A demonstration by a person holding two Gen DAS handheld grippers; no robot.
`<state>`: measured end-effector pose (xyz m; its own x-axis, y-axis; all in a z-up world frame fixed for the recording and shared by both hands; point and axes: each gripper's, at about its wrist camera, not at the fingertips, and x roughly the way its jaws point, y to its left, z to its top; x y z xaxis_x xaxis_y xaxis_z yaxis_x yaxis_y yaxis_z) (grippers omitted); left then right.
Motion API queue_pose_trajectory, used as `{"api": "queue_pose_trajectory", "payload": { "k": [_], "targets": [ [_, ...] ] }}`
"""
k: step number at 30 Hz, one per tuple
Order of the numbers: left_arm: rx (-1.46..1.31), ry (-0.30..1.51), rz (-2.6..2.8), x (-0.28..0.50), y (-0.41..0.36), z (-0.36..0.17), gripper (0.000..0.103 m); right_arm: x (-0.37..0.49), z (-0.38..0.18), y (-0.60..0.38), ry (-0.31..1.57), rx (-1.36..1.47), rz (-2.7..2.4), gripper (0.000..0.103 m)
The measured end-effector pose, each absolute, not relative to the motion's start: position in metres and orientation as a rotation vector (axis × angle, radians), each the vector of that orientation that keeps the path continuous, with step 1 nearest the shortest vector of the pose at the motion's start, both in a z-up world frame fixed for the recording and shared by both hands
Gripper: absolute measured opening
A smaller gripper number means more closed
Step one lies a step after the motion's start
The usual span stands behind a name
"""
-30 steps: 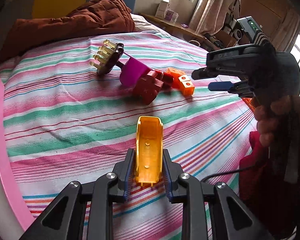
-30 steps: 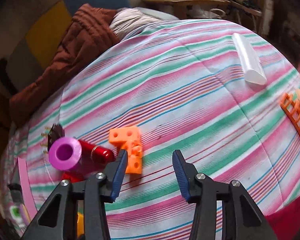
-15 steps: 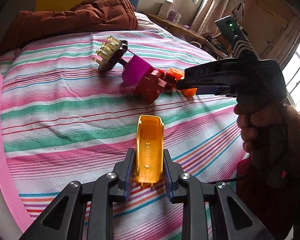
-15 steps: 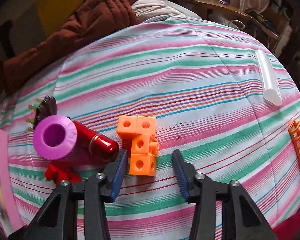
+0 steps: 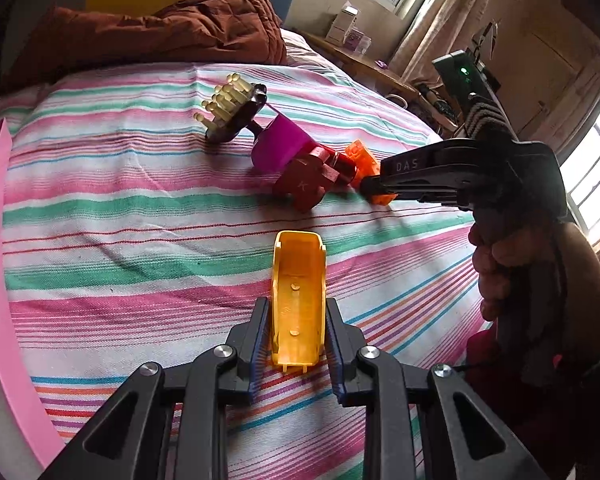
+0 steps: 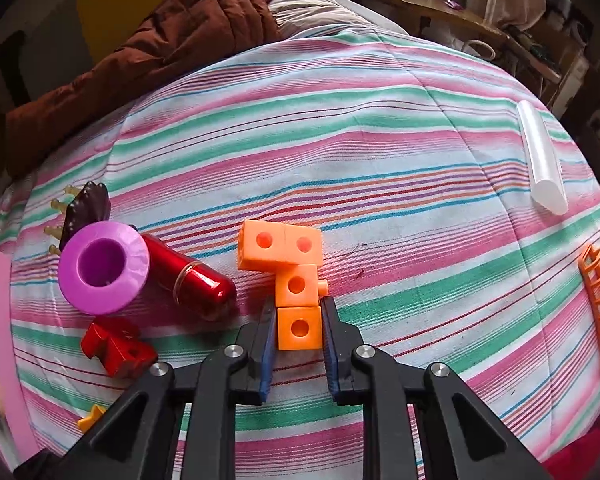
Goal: Organize rigid objects
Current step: 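Grasp the yellow scoop with the left gripper while the right gripper grasps the orange connected cubes, then carry the yellow scoop into the tray and release it with the left gripper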
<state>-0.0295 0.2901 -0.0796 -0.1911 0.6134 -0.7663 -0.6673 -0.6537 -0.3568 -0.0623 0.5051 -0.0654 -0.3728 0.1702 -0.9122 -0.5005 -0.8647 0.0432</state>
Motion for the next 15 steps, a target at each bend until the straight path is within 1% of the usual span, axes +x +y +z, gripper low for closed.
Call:
{"api": "queue_pose_trajectory", "payload": {
  "k": [6, 9, 15],
  "targets": [
    [-1.213, 0.130, 1.971, -0.021, 0.290, -0.072, 0.025, -0.066, -0.066, 0.504, 0.414, -1.443, 2.276, 0.020],
    [-1.194, 0.171, 1.995, -0.016, 0.288, -0.068, 0.025, -0.069, -0.067, 0.500, 0.363, -1.447, 2.279, 0.021],
    [-1.139, 0.191, 2.041, -0.008, 0.278, -0.049, 0.025, -0.071, -0.067, 0.498, 0.332, -1.445, 2.282, 0.021]
  ]
}}
